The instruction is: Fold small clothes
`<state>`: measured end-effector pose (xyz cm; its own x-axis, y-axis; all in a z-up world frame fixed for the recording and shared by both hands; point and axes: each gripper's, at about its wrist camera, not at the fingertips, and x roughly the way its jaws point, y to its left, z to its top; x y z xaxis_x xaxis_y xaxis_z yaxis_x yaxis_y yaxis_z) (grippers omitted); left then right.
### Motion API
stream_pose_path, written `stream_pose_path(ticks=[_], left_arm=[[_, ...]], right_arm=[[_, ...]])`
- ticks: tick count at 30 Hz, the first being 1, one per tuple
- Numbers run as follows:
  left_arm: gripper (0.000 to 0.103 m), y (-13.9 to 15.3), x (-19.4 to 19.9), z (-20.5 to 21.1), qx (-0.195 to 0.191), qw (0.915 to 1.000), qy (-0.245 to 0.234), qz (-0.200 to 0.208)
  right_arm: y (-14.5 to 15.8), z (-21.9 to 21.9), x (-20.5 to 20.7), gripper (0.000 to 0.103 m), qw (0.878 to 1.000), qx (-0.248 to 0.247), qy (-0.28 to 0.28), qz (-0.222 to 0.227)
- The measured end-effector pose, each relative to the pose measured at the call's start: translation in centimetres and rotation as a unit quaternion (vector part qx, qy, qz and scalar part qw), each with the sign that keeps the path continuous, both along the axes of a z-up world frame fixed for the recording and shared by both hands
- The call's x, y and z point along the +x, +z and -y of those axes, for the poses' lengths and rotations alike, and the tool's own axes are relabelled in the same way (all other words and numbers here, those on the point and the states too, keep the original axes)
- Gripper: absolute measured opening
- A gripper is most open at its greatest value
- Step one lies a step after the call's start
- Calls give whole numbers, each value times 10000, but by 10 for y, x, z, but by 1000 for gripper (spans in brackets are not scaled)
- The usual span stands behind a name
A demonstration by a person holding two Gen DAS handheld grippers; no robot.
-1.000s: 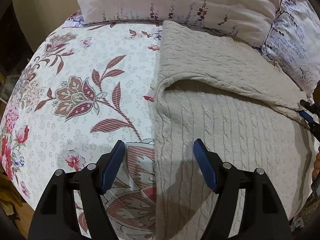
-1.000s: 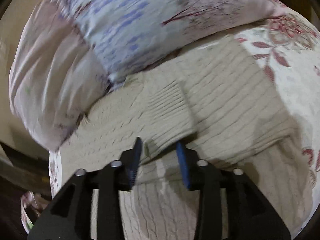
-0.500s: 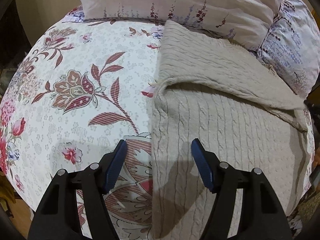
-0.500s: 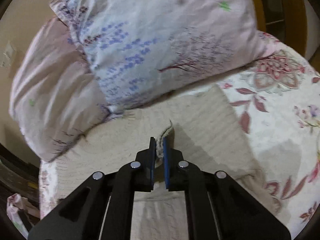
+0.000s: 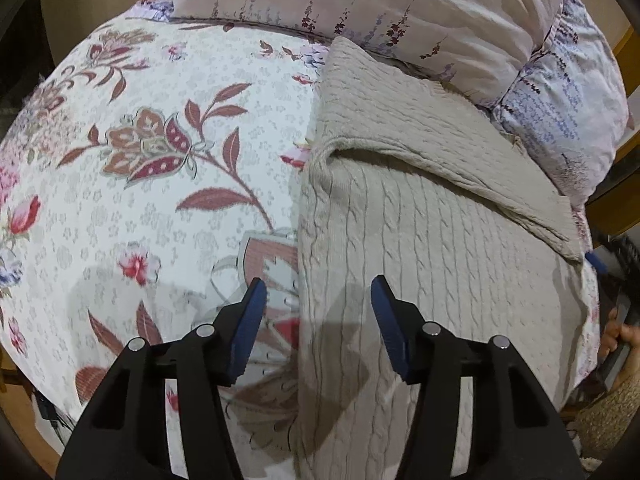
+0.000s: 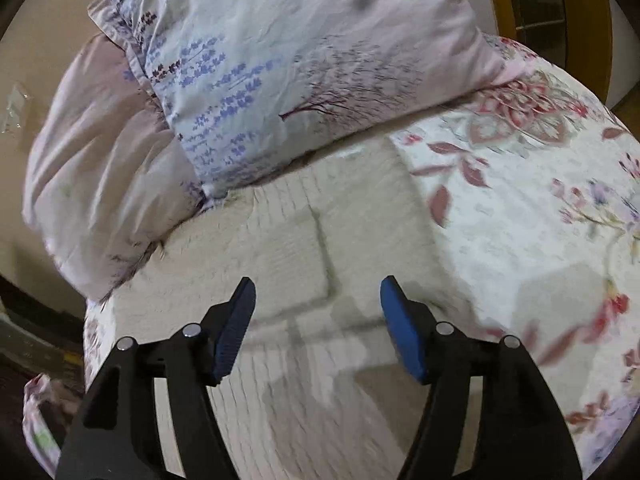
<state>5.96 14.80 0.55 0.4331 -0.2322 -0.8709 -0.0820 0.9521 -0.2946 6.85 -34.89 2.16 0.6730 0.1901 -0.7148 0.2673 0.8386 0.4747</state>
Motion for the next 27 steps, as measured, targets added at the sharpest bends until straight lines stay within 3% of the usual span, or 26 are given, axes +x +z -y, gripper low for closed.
stream_pose_path(ticks=[7,13,15,21,27], left_arm=[[48,-3,-22,-13,-729,9973,-53,-42],[44,-9,-42,-15,-1424,9896,-110,-162],[43,-11,-49,-13,-1609,9866,-139,-209],[38,-15,-67,-7,-1917,9802,-318,-389],[34,-16,-84,-7,-2012,9767,-488,-565]], right_arm=[[-33,46,-61,65,9968,482,20,-645],[-57,48,-99,52,9875,1261,476,-819],[-62,44,-106,41,9828,1507,648,-846],[-76,39,-129,29,9639,2243,1063,-961],[-79,17,-150,25,9451,2236,1913,-1424]])
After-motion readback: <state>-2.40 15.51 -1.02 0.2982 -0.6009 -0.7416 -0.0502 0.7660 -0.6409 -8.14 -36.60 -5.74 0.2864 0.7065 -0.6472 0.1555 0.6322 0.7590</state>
